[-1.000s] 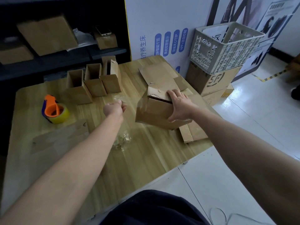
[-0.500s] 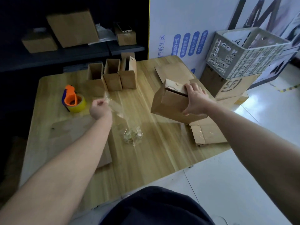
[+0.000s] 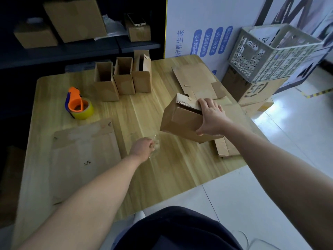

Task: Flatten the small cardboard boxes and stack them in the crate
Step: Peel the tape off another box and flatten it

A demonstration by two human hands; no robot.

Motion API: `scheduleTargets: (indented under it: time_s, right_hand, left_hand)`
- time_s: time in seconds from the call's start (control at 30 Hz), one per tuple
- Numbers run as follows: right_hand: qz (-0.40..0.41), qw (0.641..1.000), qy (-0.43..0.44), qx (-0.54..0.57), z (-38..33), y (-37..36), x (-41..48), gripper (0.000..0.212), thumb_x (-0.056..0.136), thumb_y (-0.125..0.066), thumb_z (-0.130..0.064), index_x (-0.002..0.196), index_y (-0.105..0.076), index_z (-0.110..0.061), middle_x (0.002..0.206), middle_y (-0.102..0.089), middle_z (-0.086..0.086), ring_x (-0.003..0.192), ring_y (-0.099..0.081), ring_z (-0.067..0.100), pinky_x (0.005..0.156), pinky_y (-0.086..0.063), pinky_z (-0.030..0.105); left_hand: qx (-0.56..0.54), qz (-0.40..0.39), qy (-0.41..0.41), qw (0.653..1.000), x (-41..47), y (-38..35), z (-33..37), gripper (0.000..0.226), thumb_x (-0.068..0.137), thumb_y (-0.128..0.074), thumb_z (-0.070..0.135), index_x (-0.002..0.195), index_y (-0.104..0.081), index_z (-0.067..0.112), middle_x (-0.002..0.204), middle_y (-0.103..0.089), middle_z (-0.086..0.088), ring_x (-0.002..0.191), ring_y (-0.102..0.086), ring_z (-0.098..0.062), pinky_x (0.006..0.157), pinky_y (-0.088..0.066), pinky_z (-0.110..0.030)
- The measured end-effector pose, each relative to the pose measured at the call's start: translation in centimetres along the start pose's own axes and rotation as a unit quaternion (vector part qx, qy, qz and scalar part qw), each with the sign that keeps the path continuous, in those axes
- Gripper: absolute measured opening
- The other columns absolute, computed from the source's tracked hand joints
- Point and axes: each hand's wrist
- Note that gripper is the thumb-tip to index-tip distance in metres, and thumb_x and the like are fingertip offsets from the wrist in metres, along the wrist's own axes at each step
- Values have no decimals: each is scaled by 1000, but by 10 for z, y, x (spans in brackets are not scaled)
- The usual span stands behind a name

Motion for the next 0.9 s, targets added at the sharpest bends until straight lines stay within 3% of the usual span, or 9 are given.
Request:
scheduleTargets:
  time_s: [0.13, 0.27, 0.4, 0.5, 0.6, 0.67, 0.73, 0.8, 0.9]
  right_hand:
    - [-2, 1000, 5, 3, -6, -5, 0, 112, 53, -82, -41, 143, -17, -23, 137, -27, 2, 122, -32, 25, 108, -28, 46]
    - [-8, 999, 24, -20, -16, -12, 1, 111, 54, -81, -44, 143, -20, -19, 136, -29, 3, 123, -32, 25, 112, -23, 47]
    - [-38, 998, 36, -48, -31, -24, 3, 111, 55, -81, -45, 143, -19, -16, 135, -30, 4, 125, -31, 25, 113, -19, 49]
    - [-48, 996, 35, -62, -37, -26, 7, 110, 56, -81, -45, 142, -21, -15, 134, -30, 4, 125, -31, 25, 113, -20, 51]
    - [-53, 995, 42, -78, -42, -30, 12, 106, 55, -81, -45, 139, -24, -15, 130, -32, 4, 123, -33, 26, 111, -21, 52]
    - [-55, 994, 48, -86, -48, -34, 15, 105, 55, -80, -46, 139, -24, -15, 129, -32, 5, 122, -33, 26, 111, -21, 53]
    - [-59, 994, 45, -84, -49, -35, 18, 105, 55, -80, -46, 139, -24, -15, 130, -32, 5, 123, -32, 26, 111, -20, 53]
    - [-67, 995, 32, -70, -45, -30, 21, 105, 55, -81, -44, 139, -25, -15, 131, -32, 5, 124, -32, 26, 112, -21, 51]
    - [-73, 996, 11, -43, -36, -23, 23, 107, 55, -83, -42, 140, -25, -16, 133, -31, 5, 125, -32, 26, 113, -20, 51]
  left_hand:
    - [113, -123, 3, 986, 2, 4, -5, 46, 99, -32, 47, 142, -40, 32, 154, -26, 8, 143, -15, -33, 112, -14, -51]
    - [143, -170, 7, 975, 2, 3, -10, 46, 100, -26, 48, 146, -28, 40, 159, -6, 6, 144, -3, -37, 113, -12, -53]
    - [74, -173, 72, 980, 0, 6, -15, 41, 99, -34, 46, 140, -33, 49, 156, 22, -9, 143, 16, -35, 115, -2, -52]
    - [55, -169, 58, 982, -4, 12, -9, 41, 100, -30, 46, 141, -36, 44, 159, 10, -5, 145, 12, -32, 114, -3, -53]
    - [-92, -36, 57, 993, -7, 19, -3, 37, 101, -37, 35, 135, -51, 26, 156, -25, -2, 142, -23, -23, 112, -23, -39]
    - [-237, 61, 66, 967, -7, 31, -1, 36, 100, -42, 24, 134, -51, 16, 145, -44, -4, 125, -48, -18, 99, -35, -27]
    - [-260, 114, 62, 957, -5, 49, -2, 35, 100, -43, 20, 133, -53, 12, 136, -54, -4, 101, -58, -11, 85, -42, -21]
    - [-215, 95, 53, 971, -3, 60, 0, 33, 99, -45, 21, 128, -57, 12, 132, -58, -5, 97, -57, -12, 82, -44, -24]
    - [-82, -92, 25, 992, -7, 45, 8, 40, 100, -43, 23, 140, -45, 17, 148, -40, -5, 130, -44, -21, 105, -34, -32]
Point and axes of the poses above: each hand's wrist, its own x-axis towards the middle knuckle, its own y-axis out of the back of the hand, z = x × y
